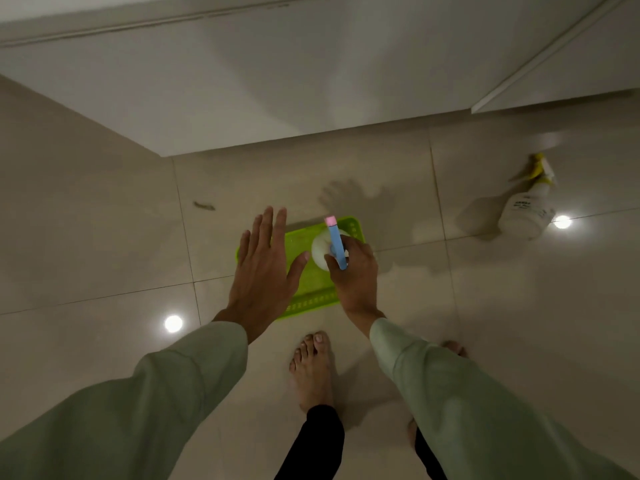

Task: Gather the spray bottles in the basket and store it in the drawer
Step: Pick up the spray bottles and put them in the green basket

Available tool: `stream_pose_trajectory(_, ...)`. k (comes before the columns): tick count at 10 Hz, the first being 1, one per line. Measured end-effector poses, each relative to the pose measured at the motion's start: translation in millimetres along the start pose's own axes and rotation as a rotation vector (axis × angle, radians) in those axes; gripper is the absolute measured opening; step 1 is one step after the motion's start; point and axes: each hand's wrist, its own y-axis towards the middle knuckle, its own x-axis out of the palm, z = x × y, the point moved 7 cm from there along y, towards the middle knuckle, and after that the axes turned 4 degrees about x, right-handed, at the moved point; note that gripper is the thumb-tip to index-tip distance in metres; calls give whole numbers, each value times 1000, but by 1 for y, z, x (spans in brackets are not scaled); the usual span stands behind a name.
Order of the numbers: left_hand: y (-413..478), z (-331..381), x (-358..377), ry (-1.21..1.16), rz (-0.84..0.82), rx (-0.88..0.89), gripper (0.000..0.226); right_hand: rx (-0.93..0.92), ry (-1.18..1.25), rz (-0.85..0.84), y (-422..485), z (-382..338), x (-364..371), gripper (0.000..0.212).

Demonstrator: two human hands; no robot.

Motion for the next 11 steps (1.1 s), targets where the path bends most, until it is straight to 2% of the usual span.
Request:
stream_pose_trajectory(1, -4, 2, -1, 13, 7, 0, 76, 11, 8, -16, -4, 5, 1, 34)
stream_pose_trajectory(2, -11, 6, -2, 12, 10, 3, 76, 19, 12, -50, -9, 10, -1, 57)
stream_pose_trajectory(4, -34, 27, -20, 3, 19, 1, 74, -26, 35, -181, -32, 8, -34, 91)
stream_pose_trajectory(6, -50, 86, -54, -29, 11, 38, 73, -5, 7, -65, -46, -13, -133, 89)
stream_pose_trajectory(8, -38, 184, -67, 2, -24, 150, 72, 81, 15, 89, -28, -4, -250, 80)
stream_pose_trajectory(10, 19, 278, -33, 34, -18, 228, 70, 220, 129, 247, 25, 62, -337, 75)
stream_pose_trajectory(11, 59, 309, 10, 83, -60, 238, 72, 288, 117, 242, 66, 114, -356, 75)
